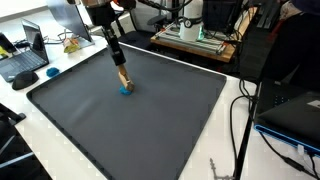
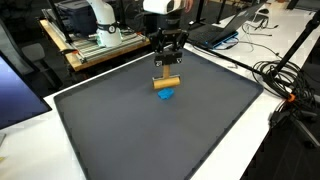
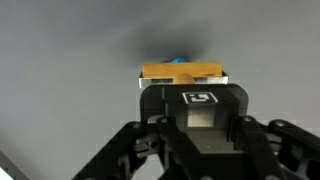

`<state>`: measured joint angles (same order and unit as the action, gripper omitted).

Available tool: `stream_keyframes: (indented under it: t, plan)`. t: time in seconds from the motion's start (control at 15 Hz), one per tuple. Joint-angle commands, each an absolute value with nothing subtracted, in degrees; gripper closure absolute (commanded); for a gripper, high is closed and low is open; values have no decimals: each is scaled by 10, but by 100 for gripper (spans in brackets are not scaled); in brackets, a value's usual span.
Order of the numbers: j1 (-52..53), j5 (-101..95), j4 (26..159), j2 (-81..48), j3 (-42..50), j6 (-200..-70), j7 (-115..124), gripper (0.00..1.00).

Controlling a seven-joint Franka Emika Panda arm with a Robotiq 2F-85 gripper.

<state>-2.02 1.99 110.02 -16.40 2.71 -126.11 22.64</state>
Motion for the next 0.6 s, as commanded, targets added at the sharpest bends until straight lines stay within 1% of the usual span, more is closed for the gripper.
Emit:
stream_keyframes:
  t: [0.0, 0.53]
  plan:
    - [-12, 23, 1085, -169, 38, -1265, 247, 78]
    - [-8, 17, 1073, -189, 42, -1269, 272, 78]
